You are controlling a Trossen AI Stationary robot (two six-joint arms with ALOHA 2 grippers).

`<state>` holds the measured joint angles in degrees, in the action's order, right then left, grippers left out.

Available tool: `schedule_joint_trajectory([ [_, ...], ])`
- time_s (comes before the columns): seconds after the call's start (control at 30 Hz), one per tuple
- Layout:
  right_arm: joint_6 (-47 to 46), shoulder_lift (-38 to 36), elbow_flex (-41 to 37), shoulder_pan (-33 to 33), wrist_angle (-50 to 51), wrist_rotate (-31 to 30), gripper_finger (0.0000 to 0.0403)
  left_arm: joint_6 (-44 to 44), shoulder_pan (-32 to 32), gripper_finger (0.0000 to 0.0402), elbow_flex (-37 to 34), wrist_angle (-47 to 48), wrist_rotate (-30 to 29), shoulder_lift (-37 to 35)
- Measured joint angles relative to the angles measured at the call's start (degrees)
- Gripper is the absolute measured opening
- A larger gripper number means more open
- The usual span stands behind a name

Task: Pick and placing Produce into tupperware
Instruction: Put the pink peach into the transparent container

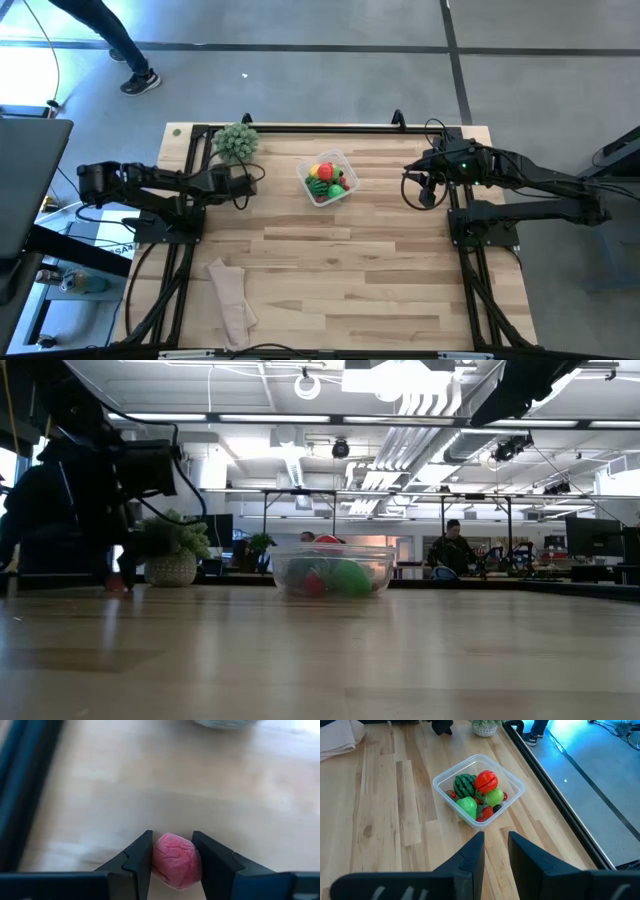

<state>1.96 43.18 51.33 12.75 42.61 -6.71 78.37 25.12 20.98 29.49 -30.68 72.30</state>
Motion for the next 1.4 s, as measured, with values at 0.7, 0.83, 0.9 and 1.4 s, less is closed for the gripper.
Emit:
schedule_joint_trajectory([
  [0.7,0.00,0.00,-0.01,-0.02,0.00,-0.01,0.0076,-64.96,-0.07,0.0126,3.46,-29.81,26.11,0.08],
  [0.83,0.00,0.00,-0.02,-0.02,0.00,-0.01,0.0076,-71.04,-0.07,0.0126,3.47,-30.57,32.09,0.04],
  [0.9,0.02,0.00,0.00,0.00,0.02,-0.01,0.0076,-72.53,-0.07,0.0126,3.47,-30.58,33.44,0.04],
  [1.4,0.00,0.00,-0.02,0.00,0.00,-0.01,0.0076,-75.14,-0.02,0.0127,3.49,-44.63,40.58,0.02],
])
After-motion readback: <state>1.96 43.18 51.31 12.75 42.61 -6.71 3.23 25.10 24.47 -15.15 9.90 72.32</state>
